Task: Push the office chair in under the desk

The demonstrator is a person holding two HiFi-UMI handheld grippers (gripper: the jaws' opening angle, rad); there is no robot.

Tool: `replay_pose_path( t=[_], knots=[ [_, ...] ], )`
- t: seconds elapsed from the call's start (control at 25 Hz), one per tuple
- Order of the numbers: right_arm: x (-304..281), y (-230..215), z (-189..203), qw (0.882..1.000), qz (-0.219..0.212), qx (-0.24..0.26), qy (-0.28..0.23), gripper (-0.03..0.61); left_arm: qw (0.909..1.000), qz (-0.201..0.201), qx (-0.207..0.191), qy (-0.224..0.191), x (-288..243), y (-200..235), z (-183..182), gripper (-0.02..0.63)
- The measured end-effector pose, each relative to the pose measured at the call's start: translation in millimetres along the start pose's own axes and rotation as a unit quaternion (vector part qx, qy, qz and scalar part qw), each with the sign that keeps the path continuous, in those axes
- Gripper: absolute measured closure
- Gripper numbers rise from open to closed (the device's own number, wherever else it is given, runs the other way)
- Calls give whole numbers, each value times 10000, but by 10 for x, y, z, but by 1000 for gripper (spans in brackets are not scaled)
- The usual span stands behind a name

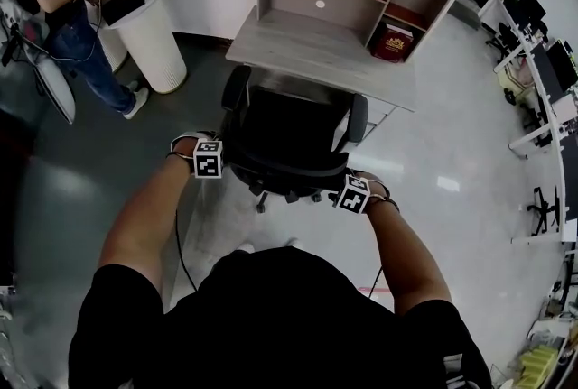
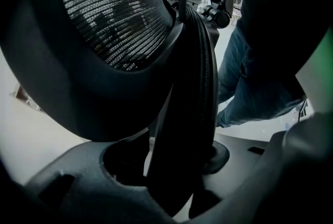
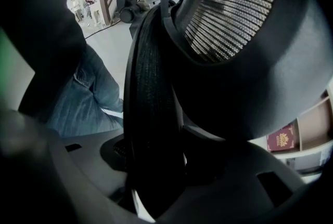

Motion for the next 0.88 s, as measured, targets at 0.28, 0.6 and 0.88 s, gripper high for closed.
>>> replay_pose_path(
  t=[0.28,0.6,0.88],
  knots=[
    [17,-143,-31,10000,52,-22,-8,354,10000,40,-18,-64,19,129,-10,410],
    [-30,-179,-145,9999,98,-112,-1,354,9999,51,-110,-61,47,250,89,410],
    [-24,-192,-164,9998,141,-142,-16,354,9996,90,-147,-203,66,264,85,410]
  ],
)
Point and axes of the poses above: the fingertips, and each gripper's own axes: x backward along the fingers, y to its left, z out of its underside, the point moved 3 cm from there along x, backward along the fingers, and after that the axes turned 11 degrees about -y, right-handed, at the moved point
